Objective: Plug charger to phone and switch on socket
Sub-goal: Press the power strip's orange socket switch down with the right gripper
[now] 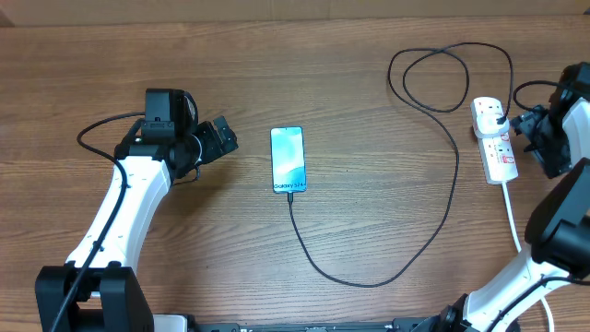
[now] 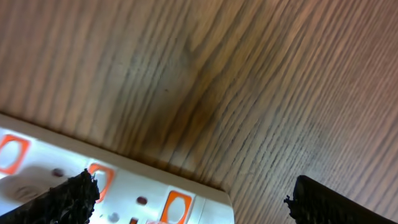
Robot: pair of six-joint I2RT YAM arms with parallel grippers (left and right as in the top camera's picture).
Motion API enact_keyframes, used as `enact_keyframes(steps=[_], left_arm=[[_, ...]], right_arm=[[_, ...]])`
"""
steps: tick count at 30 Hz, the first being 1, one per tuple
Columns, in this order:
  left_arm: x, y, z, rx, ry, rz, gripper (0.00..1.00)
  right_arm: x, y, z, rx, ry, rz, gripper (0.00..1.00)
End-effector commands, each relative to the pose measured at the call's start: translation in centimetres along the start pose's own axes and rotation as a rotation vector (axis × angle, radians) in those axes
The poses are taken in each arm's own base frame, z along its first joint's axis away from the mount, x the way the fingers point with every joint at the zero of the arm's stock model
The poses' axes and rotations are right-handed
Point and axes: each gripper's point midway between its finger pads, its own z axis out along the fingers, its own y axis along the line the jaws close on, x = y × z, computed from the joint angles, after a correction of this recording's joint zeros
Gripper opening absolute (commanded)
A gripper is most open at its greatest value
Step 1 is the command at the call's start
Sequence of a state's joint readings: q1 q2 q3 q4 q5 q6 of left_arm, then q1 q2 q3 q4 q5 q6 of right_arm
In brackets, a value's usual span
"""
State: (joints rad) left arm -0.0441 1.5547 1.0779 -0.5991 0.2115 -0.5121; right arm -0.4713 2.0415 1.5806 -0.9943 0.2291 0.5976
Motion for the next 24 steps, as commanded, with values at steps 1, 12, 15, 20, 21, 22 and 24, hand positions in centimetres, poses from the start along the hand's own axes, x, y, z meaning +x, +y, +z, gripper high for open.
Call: enact_keyframes(steps=[1,12,15,20,21,22,24], left_arm=[[-0.4,-0.2,-0.6,0.003,-0.023,0.032,1.00],[-0.4,-0.2,-0.6,0.003,-0.023,0.032,1.00],[-0.4,-0.2,-0.6,0.002,-0.023,0.032,1.00],[-0.4,-0.2,-0.6,0.002,-0.022,0.032,1.00],[-0.4,-0.2,-0.6,0.003,-0.023,0.032,1.00],[-0.4,-0.2,-0.6,0.003,-0.023,0.032,1.00],[-0.4,-0.2,-0.6,0.003,-0.023,0.032,1.00]], right_arm=[[0.4,-0.4,1.7,0.036,0.018,-0.010,1.00],[0.6,1.2,2.5,-0.035,0.040,-0.052,1.00],[0.7,2.2,2.4,-0.088,0.048,-0.103,1.00],[0.7,2.2,2.4,-0.091,0.049,-0.105,1.00],[0.7,2.2,2.4,-0.090,0.050,-0.106,1.00],[0.9,2.1,2.4,-0.086,0.056,-0.107,1.00],[1.0,2.0,2.4,-0.083,0.062,-0.108,1.00]])
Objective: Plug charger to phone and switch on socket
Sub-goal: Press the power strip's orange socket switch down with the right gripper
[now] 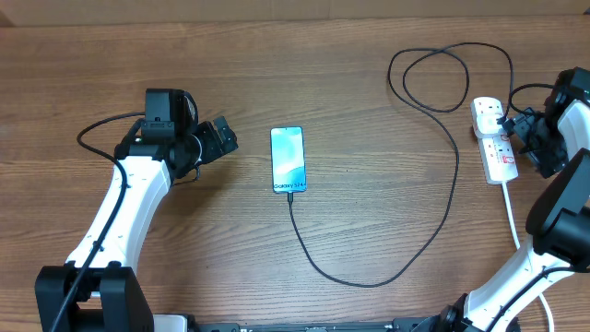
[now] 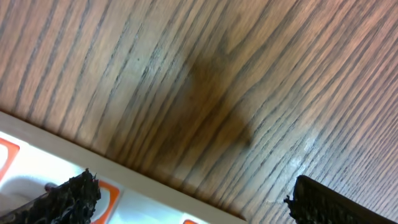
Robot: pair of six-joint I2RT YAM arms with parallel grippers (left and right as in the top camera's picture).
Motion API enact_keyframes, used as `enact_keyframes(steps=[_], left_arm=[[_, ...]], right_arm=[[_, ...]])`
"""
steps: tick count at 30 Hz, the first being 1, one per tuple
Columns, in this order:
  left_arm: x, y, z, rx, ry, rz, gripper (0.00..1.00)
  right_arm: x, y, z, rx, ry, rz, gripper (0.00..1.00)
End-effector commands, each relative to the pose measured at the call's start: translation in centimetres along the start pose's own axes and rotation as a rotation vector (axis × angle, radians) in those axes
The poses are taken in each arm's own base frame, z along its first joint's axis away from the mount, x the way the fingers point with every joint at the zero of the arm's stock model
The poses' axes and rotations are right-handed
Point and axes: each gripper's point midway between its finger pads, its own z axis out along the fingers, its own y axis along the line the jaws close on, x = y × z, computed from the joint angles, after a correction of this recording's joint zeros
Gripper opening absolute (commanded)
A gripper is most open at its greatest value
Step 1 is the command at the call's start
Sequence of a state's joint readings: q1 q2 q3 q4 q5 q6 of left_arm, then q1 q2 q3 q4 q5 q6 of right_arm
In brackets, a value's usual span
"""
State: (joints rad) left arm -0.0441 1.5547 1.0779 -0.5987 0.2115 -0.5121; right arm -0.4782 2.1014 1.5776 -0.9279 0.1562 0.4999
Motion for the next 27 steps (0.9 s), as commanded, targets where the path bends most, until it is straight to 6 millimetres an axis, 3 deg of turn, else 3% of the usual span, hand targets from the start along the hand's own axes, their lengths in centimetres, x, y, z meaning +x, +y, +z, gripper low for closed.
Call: enact_keyframes(steps=[1,9,27], left_arm=[[-0.4,-0.2,-0.6,0.002,-0.022,0.032,1.00],[-0.4,-0.2,-0.6,0.002,-0.022,0.032,1.00],[-0.4,-0.2,-0.6,0.002,-0.022,0.032,1.00]], right_arm=[[0.7,0.5,0.1,-0.021,0.025,-0.018,1.00],[1.8,1.3,0.0,-0.079,0.079,-0.099,1.00],[2.5,0.9,-0.1,-0.061,0.110,-0.101,1.00]])
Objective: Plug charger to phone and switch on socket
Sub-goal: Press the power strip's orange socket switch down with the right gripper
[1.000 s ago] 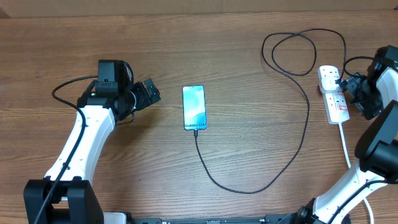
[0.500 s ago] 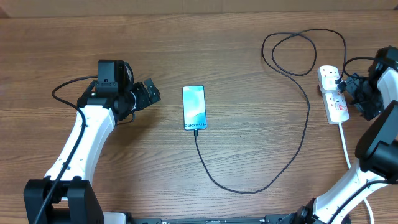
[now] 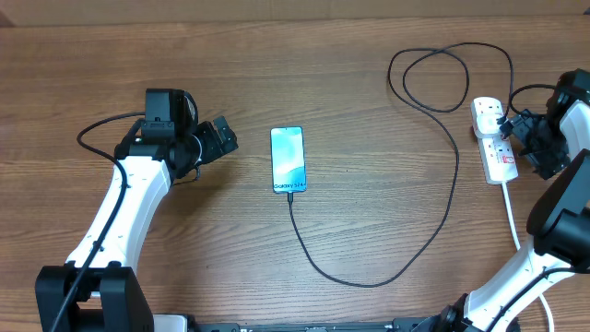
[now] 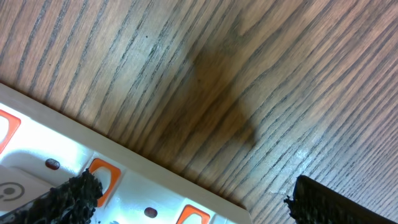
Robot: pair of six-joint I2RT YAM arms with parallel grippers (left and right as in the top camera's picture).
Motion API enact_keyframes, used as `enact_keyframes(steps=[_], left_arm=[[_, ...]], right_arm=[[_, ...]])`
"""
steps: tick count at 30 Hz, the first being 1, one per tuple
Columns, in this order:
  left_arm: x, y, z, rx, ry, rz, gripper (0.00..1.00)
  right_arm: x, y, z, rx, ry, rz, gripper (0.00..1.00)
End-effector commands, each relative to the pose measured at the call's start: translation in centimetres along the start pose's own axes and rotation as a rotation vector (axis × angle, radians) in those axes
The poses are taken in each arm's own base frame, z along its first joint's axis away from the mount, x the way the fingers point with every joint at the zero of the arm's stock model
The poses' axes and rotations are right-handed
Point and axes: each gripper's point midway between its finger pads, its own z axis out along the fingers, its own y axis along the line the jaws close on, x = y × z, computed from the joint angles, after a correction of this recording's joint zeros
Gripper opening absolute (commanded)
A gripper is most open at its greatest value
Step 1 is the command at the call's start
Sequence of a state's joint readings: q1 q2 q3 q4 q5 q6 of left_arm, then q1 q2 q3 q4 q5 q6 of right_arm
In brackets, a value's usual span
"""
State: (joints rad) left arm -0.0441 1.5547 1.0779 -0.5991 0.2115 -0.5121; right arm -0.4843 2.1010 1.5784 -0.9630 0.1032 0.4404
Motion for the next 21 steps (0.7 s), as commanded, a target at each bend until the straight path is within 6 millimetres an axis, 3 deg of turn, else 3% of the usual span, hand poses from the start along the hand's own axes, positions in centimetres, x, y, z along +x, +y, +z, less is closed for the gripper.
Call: enact_keyframes(steps=[1,21], left_arm=[[-0.39,-0.23,-0.58,0.002,-0.022,0.032,1.00],[-0.40,-0.23,-0.58,0.002,-0.023,0.032,1.00]], right_arm=[[1.47,0.82,0.07,-0.033,0.055,-0.044,1.00],[2.00,0.82,0.05,-0.034,0.077,-0.046,1.00]])
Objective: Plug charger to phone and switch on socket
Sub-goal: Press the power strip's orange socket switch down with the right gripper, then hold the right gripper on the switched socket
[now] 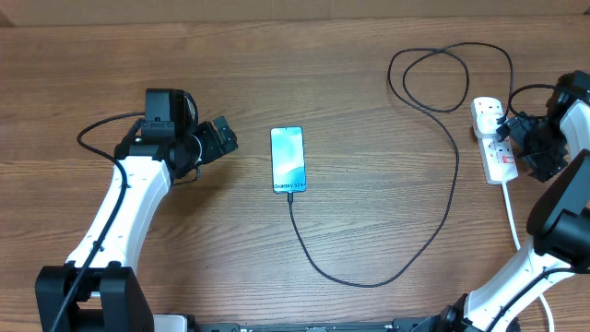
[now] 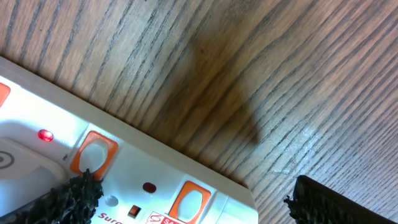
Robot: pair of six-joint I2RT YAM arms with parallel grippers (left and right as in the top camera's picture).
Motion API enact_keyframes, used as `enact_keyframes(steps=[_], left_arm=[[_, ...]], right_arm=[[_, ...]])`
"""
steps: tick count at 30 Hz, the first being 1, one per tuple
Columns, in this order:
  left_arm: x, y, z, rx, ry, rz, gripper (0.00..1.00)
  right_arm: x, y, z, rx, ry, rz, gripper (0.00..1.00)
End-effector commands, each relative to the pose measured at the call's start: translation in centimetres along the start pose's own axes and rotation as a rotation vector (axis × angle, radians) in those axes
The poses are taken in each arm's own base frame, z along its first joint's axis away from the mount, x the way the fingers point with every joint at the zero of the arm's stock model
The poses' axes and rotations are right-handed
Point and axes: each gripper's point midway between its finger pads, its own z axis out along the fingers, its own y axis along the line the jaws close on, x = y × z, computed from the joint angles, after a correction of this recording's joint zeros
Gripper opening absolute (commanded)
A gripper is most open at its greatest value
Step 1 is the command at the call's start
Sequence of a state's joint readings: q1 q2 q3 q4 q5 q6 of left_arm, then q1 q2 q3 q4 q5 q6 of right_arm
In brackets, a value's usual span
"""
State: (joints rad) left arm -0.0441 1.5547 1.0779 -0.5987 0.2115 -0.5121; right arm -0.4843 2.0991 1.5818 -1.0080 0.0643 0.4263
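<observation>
The phone [image 1: 287,159] lies face up at mid-table, its screen lit, with the black charger cable [image 1: 452,198] plugged into its near end. The cable loops round to the white power strip [image 1: 499,155] at the right. My right gripper [image 1: 519,130] hovers open over the strip. In the right wrist view its left finger [image 2: 65,199] sits just below an orange switch [image 2: 93,152], and the right finger [image 2: 336,202] is over bare wood. A red light [image 2: 45,135] glows on the strip [image 2: 134,165]. My left gripper [image 1: 221,138] rests open, left of the phone and apart from it.
Slack cable forms a loop [image 1: 449,78] at the back right, behind the strip. The strip's white lead [image 1: 513,217] runs toward the front edge beside my right arm. A second orange switch [image 2: 189,202] has a dark indicator [image 2: 149,186] beside it.
A red light on the strip now glows where the indicator looked dull. The right wrist view has shifted, showing more of the strip's face. Phone, cable and left arm are unchanged.
The phone had the cable plugged in throughout and the left arm stayed still. My right gripper was open over the strip, then lower with its left finger at an orange switch, then slightly back. Now the strip's red light is on.
</observation>
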Motion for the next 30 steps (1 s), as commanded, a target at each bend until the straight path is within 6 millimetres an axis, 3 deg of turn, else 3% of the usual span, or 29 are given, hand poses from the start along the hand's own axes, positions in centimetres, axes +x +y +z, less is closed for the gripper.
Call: enact_keyframes(steps=[1,11,17,21,24,30], left_arm=[[-0.4,-0.2,-0.6,0.002,-0.022,0.032,1.00],[-0.4,-0.2,-0.6,0.002,-0.022,0.032,0.99],[-0.4,-0.2,-0.6,0.002,-0.022,0.032,1.00],[-0.4,-0.2,-0.6,0.002,-0.022,0.032,1.00],[-0.4,-0.2,-0.6,0.002,-0.022,0.032,0.99],[-0.4,-0.2,-0.6,0.002,-0.022,0.032,1.00]], right_arm=[[0.8,0.7,0.3,-0.018,0.024,-0.030,1.00],[1.1,0.5,0.1,-0.007,0.035,-0.031,1.00],[0.4,0.3,-2.8,-0.022,0.005,-0.067,0.94],[0.1,0.8,-4.7,-0.058,-0.034,-0.090,1.00],[0.9,2.1,-4.9,-0.124,-0.008,-0.166,1.00],[1.1,2.3,-4.9,-0.133,-0.002,-0.173,1.00]])
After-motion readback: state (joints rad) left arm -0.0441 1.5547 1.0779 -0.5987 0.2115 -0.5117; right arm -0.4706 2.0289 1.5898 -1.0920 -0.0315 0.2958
